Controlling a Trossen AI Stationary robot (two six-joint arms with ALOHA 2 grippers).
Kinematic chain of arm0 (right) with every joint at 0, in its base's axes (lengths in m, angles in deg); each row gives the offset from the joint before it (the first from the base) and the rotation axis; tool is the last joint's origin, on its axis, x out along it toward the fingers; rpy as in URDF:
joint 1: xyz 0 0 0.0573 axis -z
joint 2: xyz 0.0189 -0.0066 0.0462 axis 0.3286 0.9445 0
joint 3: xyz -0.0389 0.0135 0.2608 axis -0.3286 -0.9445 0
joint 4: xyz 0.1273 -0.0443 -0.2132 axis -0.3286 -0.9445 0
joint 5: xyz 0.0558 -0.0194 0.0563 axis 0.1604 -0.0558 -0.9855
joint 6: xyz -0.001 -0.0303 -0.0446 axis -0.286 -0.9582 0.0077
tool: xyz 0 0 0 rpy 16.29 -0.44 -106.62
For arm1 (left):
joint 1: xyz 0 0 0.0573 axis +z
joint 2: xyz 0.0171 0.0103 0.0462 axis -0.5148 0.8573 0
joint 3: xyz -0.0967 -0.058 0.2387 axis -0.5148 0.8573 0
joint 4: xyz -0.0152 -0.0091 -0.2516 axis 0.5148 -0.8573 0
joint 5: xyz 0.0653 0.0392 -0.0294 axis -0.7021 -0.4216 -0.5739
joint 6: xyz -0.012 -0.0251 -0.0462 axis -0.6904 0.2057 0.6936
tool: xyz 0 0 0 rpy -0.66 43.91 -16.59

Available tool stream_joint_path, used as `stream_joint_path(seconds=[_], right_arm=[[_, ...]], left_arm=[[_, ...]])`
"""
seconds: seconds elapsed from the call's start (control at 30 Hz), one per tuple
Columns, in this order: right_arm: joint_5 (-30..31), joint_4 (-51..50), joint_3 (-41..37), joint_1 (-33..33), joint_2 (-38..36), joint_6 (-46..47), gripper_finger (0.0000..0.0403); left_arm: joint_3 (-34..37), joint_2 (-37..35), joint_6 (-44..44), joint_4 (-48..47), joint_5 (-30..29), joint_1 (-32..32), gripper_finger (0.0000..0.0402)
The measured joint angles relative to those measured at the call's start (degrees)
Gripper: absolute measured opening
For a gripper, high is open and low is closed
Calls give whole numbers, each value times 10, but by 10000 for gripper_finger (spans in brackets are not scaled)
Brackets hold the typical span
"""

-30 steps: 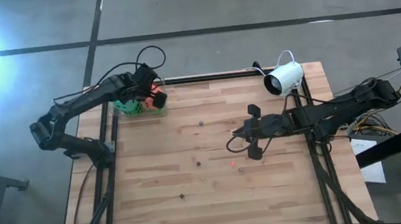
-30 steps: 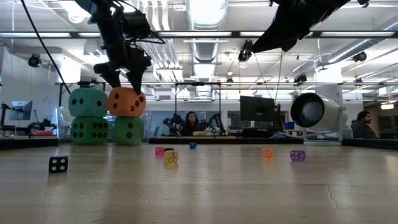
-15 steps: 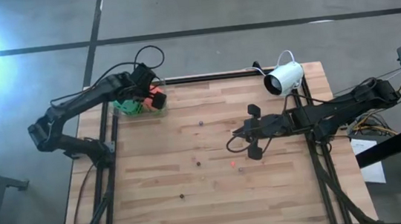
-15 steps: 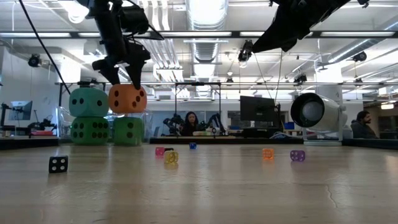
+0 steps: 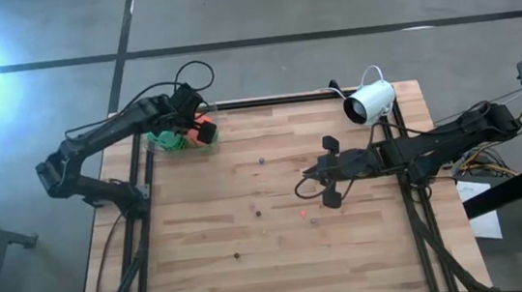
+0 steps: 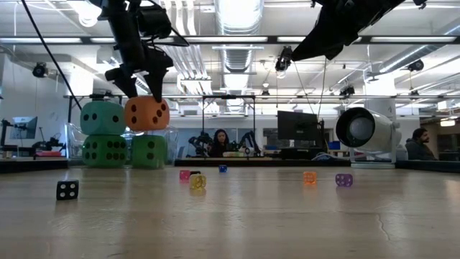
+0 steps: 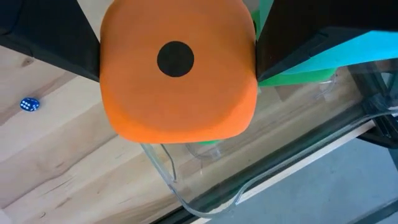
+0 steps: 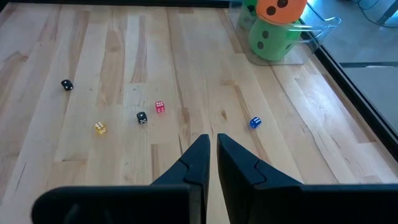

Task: Pick & Place Dice
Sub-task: Put the large orange die into the transparent bin

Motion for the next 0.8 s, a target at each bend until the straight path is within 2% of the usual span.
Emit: stream_joint_path(seconds=[0.2,0.4,0.8], right_arm=[[0,0,0,0,0,0,27],[0,0,0,0,0,0,27],[0,0,0,0,0,1,27]], left_arm=[[-2,0,-1,5,-34,0,398],[-2,0,26,8,-25,0,400],[-2,0,12,11,-26,0,393]])
